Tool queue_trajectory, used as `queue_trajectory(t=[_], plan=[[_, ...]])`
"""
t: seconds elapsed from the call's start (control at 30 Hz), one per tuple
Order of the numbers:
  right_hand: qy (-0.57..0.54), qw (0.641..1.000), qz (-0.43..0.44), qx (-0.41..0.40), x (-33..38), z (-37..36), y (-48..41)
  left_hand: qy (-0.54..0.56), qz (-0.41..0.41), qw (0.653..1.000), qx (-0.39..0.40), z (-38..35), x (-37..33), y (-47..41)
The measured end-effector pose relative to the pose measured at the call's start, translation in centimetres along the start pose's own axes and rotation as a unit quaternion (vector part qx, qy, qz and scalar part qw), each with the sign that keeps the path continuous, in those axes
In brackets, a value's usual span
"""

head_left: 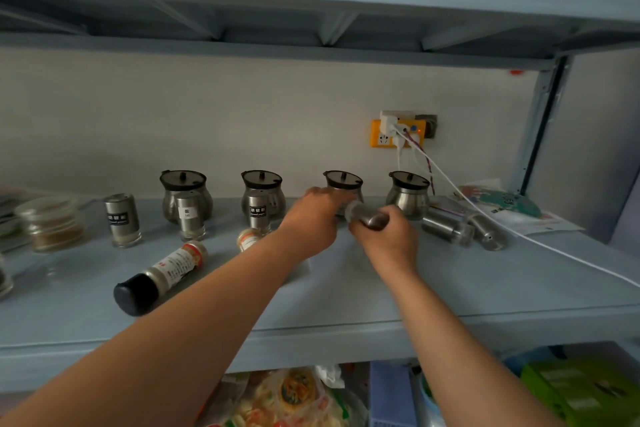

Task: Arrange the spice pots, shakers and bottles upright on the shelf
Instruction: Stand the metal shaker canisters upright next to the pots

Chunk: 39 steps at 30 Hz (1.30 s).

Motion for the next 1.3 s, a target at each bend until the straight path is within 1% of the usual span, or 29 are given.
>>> queue_trajectory(t=[0.1, 0.2, 0.33, 0.43, 0.53, 0.63, 0.73, 0.9, 1.0, 1.2, 1.27, 1.3], plan=[[-0.042, 0.999, 0.02, -0.016, 0.7, 1.7, 0.1, 0.071, -0.045, 0.996, -0.01, -0.2, -1.2, 0.2], [-0.077, 0.997, 0.023, -0.012, 0.7, 2.6, 0.2, 0.127, -0.048, 0.99, -0.03, -0.4, -2.1, 0.9], [-0.104, 0.993, 0.016, -0.048, 0.6, 3.8, 0.0, 0.201, -0.015, 0.976, -0.079, -1.0, -2.6, 1.7], [-0.123, 0.991, 0.005, -0.053, 0.0, 4.0, 0.0, 0.238, 0.015, 0.964, -0.12, -2.0, -2.9, 2.2], [-0.15, 0.988, 0.003, -0.04, -0.8, 3.8, -0.1, 0.291, 0.053, 0.94, -0.169, -3.1, -2.6, 2.6], [-0.172, 0.985, 0.034, -0.001, -1.0, 3.3, -0.4, 0.327, 0.094, 0.92, -0.195, -3.6, -2.1, 2.4], [-0.175, 0.983, 0.048, 0.032, -1.4, 2.9, -1.0, 0.392, 0.121, 0.891, -0.193, -3.7, -1.8, 1.3], [-0.223, 0.973, 0.017, 0.053, -1.4, 2.1, -2.4, 0.476, 0.141, 0.848, -0.186, -4.7, -1.8, -0.8], [-0.247, 0.968, 0.001, 0.053, -1.8, 1.3, -4.0, 0.537, 0.142, 0.814, -0.171, -5.9, -1.4, -2.2], [-0.284, 0.954, 0.0, 0.094, -3.4, -0.9, -5.0, 0.555, 0.169, 0.795, -0.179, -8.1, 0.7, -2.7], [-0.263, 0.96, 0.008, 0.1, -3.8, -1.4, -5.4, 0.561, 0.175, 0.789, -0.182, -8.4, 1.3, -2.7], [-0.249, 0.963, 0.013, 0.099, -3.9, -1.6, -5.5, 0.555, 0.174, 0.792, -0.185, -8.4, 1.5, -2.7]])
Point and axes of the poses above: each hand's wrist, its own y-axis away from the middle knuckle, its own z-axis out of the back of the hand, x = y × z, the point moved 8 cm from there along -y, towards the middle knuckle, and after that the axes turned 13 degrees about y, right-handed, at the moved point
